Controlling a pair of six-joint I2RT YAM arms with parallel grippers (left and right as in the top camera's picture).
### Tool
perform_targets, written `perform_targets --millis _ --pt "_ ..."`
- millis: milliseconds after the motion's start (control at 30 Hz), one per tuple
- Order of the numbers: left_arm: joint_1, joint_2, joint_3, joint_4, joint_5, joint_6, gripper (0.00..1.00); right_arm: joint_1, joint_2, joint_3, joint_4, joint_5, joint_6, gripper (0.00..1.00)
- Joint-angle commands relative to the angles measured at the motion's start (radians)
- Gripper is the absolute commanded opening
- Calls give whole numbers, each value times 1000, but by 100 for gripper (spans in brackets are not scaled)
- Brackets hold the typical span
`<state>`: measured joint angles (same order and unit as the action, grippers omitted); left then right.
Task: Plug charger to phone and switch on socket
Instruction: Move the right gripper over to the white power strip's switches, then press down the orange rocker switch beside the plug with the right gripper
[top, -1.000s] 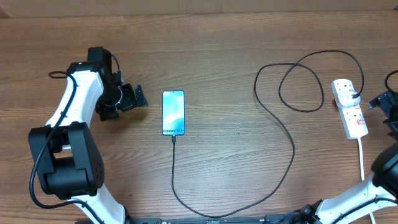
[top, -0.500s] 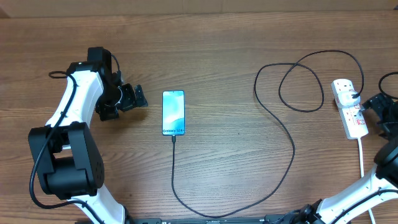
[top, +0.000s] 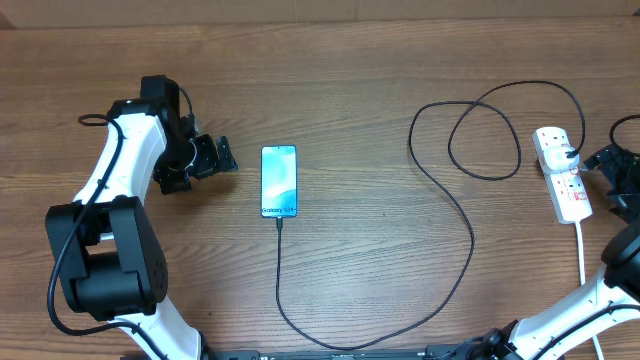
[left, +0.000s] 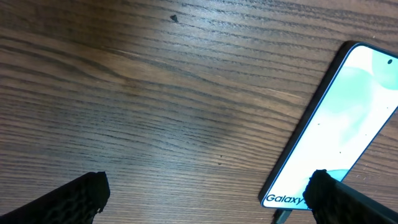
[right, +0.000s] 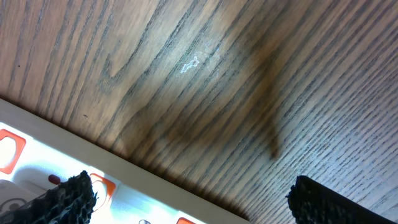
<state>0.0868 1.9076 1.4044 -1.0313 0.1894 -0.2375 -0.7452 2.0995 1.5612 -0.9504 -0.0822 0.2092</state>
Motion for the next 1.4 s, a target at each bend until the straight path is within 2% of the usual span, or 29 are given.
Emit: perform_targets --millis 0,400,1367 --pt "4 -19 5 0 -7 -13 100 5 -1 -12 8 -9 -3 100" --pt "4 -19 5 0 -7 -13 100 5 -1 -68 60 -10 -5 100" --pt "4 -19 4 0 -7 -13 100 5 -1 -68 3 -53 -5 100"
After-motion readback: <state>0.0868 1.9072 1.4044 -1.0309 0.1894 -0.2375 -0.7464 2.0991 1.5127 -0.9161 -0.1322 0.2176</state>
